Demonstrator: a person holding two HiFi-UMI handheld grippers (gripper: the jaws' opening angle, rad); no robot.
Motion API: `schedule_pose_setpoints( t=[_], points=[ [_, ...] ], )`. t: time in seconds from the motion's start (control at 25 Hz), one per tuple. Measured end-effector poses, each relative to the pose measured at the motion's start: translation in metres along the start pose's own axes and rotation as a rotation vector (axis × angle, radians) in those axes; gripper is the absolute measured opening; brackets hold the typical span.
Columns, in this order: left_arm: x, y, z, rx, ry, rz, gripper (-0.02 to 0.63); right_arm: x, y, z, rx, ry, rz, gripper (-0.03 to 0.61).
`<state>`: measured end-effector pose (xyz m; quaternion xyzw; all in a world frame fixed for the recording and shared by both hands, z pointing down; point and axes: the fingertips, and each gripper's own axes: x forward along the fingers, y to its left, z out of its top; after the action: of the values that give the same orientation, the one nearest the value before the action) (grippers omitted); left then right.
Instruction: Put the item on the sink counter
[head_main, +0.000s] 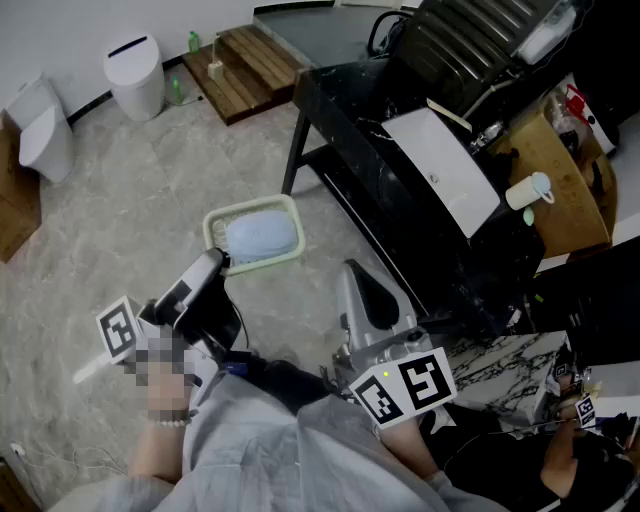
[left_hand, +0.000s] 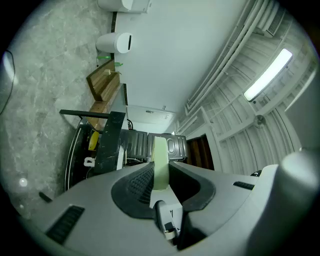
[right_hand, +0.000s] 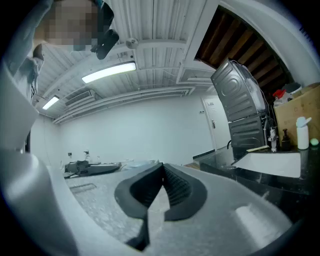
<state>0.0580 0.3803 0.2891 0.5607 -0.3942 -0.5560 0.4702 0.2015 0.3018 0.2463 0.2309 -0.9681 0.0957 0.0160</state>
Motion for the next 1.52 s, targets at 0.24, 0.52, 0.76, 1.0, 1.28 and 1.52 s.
schedule_pose_setpoints(
  t=[0.24, 0.52, 0.76, 1.0, 1.28, 1.52],
  points=[
    [0.003, 0.005, 0.001, 0.0, 0.004, -0.005, 0.089, 0.003, -0.004, -0.004, -0.006, 0.005, -0.004, -0.003],
    [0.004, 0.003, 0.006, -0.003, 0.011, -0.009, 0.089, 0.006, -0.003, -0.003, -0.018, 0.004, -0.02, -0.003],
    [0.002, 0.004, 0.015, -0.008, 0.026, -0.007, 0.089, 0.011, 0.001, -0.004, 0.005, -0.007, -0.049, -0.003],
    [0.004, 0.007, 0.025, -0.019, 0.052, 0.001, 0.089, 0.02, 0.008, -0.004, 0.009, -0.006, -0.063, -0.003],
    [0.005, 0.01, 0.024, -0.083, 0.091, 0.0, 0.089, 0.025, 0.014, -0.005, 0.01, -0.004, -0.08, -0.003],
    [0.002, 0.01, 0.033, -0.081, 0.108, 0.009, 0.089, 0.03, 0.02, -0.006, 0.008, -0.004, -0.1, -0.003]
  ],
)
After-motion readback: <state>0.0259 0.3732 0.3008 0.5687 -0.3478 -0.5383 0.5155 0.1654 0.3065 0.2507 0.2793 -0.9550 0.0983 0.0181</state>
